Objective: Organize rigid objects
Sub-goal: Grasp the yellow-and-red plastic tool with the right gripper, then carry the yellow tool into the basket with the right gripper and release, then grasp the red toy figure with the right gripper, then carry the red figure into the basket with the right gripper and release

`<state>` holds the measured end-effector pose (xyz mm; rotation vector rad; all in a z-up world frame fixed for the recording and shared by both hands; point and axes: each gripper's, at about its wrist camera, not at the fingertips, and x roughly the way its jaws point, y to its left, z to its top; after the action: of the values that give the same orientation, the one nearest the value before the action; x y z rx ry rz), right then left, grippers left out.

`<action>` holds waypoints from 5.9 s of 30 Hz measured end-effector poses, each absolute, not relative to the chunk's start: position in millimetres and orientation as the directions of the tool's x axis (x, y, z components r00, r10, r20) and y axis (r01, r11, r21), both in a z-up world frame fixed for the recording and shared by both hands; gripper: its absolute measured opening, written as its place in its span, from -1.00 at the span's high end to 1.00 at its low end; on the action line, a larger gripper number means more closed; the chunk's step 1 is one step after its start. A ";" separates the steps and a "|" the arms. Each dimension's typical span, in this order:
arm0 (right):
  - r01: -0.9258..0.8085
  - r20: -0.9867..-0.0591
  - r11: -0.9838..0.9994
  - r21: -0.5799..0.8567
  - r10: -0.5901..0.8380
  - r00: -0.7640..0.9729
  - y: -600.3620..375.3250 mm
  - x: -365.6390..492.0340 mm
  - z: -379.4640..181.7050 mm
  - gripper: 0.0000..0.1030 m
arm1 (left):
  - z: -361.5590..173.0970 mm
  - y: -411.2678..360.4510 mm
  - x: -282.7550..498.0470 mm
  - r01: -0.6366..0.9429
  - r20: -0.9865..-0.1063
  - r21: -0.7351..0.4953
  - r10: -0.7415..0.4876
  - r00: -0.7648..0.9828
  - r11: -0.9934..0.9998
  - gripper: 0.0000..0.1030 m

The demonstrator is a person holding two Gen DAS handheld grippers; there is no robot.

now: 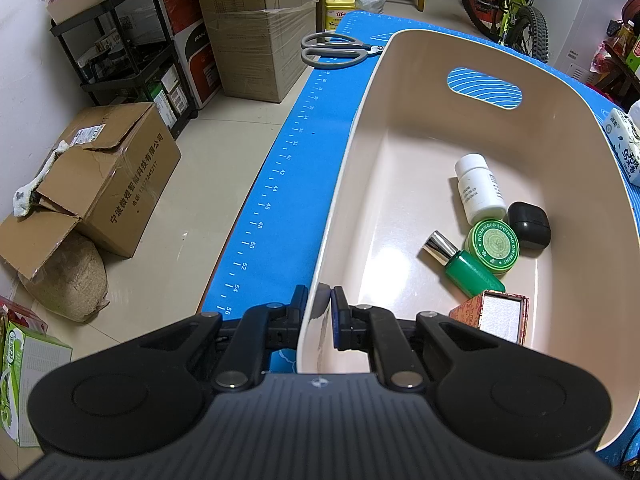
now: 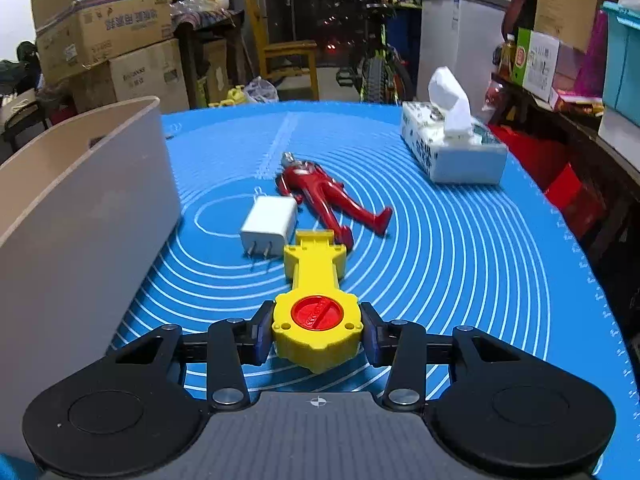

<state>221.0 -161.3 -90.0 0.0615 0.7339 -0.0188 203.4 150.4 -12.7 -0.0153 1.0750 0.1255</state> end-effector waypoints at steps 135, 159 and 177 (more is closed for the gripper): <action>-0.149 -0.761 0.989 0.012 0.106 0.640 -187.9 399.0 -102.2 0.15 | -12.6 141.8 206.8 -0.101 -0.880 0.094 0.130 0.456 0.990 0.71; -0.101 -0.629 0.993 -0.063 0.039 0.776 -210.6 333.1 -61.6 0.19 | -12.1 141.5 206.9 -0.103 -0.881 0.089 0.127 0.455 0.991 0.70; -0.213 -0.490 0.976 -0.052 0.161 0.857 -173.1 288.9 12.6 0.19 | -10.3 142.5 207.5 -0.111 -0.881 0.087 0.129 0.455 0.990 0.70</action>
<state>288.9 -173.1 12.6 -0.1059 0.5048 0.1970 207.5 142.5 -10.3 0.0182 1.0881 0.1480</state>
